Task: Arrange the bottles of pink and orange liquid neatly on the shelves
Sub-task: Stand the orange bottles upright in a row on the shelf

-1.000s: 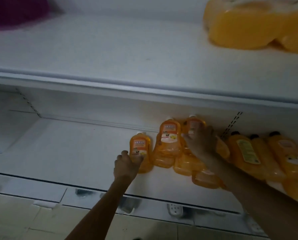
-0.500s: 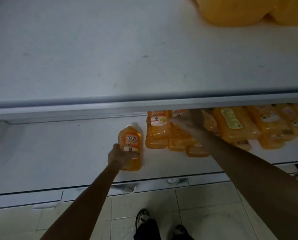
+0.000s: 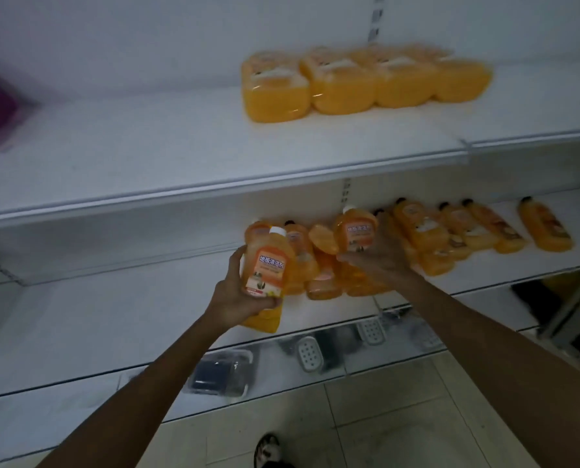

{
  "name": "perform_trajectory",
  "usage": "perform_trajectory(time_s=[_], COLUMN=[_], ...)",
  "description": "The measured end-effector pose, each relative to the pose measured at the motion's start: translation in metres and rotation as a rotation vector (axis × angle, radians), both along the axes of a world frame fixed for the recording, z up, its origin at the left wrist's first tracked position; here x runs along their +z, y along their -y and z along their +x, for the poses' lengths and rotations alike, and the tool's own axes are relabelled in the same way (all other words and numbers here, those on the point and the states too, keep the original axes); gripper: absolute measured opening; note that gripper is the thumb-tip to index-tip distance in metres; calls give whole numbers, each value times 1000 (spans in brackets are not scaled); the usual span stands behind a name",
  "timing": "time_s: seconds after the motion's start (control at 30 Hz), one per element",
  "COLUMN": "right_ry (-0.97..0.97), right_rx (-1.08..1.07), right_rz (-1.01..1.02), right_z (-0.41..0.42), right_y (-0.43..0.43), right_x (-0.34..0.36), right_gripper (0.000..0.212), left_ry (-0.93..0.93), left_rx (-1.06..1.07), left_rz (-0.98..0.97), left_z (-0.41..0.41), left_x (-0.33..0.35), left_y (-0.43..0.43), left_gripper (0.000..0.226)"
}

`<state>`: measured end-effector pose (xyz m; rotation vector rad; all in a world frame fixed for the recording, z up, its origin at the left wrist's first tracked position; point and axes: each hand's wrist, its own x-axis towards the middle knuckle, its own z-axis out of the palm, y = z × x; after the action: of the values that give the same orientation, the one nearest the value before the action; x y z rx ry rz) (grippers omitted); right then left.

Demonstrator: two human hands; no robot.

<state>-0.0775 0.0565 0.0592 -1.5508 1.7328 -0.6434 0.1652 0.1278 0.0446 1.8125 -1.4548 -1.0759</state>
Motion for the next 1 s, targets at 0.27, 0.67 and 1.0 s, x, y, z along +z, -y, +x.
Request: perform_trajectory(time_s=[0.27,0.67,1.0], right_ry=[-67,-6,-67], right_rx=[-298,-665,-626], right_rz=[-236,-422,-496], right_z=[-219,-421,-536], right_y=[-97,-125,27], right_x=[69,132,181], right_gripper=[100,98,101], left_ry=[-135,-342,-298], left_rx=[-317,-613,-542], left_rz=[-144,-308,-376], left_z=[-214,-462,-572], left_x=[57,174,244], left_y=[-19,38,223], left_gripper=[105,99,98])
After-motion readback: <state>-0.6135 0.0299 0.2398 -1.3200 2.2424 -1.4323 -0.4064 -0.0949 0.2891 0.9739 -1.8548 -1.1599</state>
